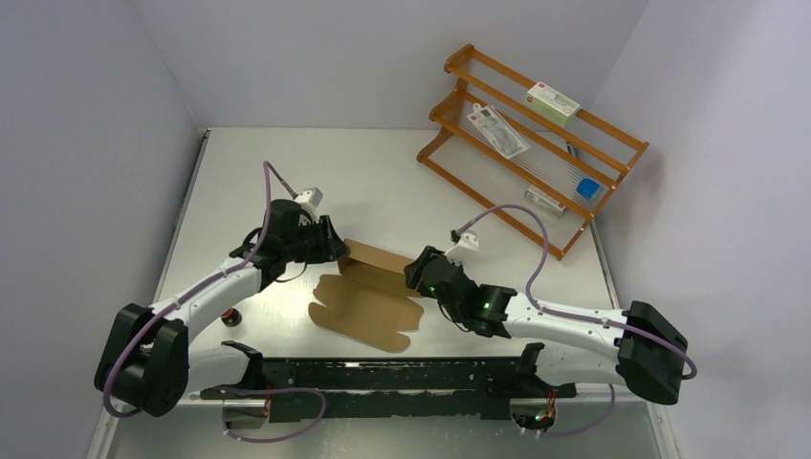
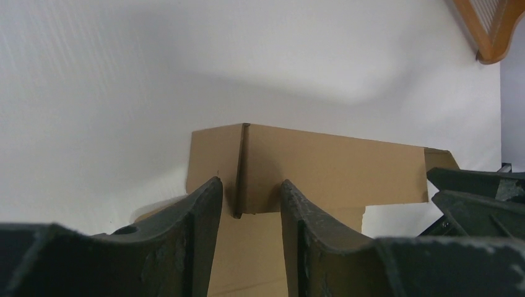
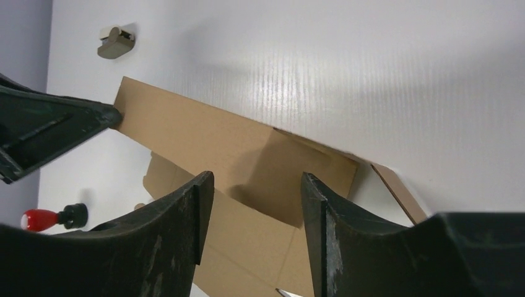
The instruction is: Fold the paper box
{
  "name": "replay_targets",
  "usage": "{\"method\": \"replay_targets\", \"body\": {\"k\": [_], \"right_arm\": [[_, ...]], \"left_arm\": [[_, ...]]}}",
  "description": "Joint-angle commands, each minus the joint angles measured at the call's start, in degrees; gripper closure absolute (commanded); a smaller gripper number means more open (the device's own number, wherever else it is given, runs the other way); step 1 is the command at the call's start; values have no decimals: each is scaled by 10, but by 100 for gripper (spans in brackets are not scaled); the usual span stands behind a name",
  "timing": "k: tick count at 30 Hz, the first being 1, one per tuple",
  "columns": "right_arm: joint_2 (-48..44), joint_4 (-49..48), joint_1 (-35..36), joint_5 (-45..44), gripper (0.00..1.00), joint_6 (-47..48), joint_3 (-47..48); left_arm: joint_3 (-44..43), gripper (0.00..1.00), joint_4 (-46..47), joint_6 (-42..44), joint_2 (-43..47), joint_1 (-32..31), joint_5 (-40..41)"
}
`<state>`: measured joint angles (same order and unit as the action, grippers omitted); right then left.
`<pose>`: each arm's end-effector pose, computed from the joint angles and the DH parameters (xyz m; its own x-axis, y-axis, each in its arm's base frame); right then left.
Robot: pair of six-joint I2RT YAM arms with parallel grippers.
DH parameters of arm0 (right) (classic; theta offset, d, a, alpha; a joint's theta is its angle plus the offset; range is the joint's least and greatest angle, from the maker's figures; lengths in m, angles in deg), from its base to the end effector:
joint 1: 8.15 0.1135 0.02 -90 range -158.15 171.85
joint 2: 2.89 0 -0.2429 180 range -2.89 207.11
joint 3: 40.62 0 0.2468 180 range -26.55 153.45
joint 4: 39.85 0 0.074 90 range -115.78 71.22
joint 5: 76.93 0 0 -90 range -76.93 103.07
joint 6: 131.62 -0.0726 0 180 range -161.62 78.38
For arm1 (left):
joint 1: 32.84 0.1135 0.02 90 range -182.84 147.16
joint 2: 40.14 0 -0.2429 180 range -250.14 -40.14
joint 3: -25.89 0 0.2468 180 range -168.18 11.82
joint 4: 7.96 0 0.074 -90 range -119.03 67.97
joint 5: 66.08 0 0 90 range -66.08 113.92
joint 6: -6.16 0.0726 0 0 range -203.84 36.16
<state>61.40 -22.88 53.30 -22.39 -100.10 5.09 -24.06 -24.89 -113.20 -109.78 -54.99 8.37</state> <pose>0.1598 0.2055 0.1763 -0.5629 0.4183 -0.7129 -0.0192 0.8556 0.5172 0.2551 -0.1249 0.1722 -0.7573 -0.2017 -0.6211 0.2194 0.8173 -0.5329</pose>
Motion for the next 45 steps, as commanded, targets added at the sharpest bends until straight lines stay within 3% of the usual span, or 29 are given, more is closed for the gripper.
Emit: {"method": "replay_targets", "body": {"k": [1, 6, 21, 33, 39, 45], "right_arm": [[13, -74, -14, 24, 45, 13, -5], [37, -108, -40, 63, 52, 40, 4], [82, -162, -74, 136, 58, 82, 20], [147, -210, -97, 188, 62, 120, 58], [123, -189, -105, 180, 52, 144, 56], [48, -185, -106, 172, 35, 167, 7]], "left_arm": [[23, 57, 24, -19, 10, 6, -30], [41, 63, 40, -29, 36, 5, -25], [102, 66, 76, -77, 95, 5, -28], [152, 68, 57, -98, 194, 5, 41], [152, 67, 43, -96, 186, 5, 58], [153, 66, 32, -96, 193, 5, 73]]}}
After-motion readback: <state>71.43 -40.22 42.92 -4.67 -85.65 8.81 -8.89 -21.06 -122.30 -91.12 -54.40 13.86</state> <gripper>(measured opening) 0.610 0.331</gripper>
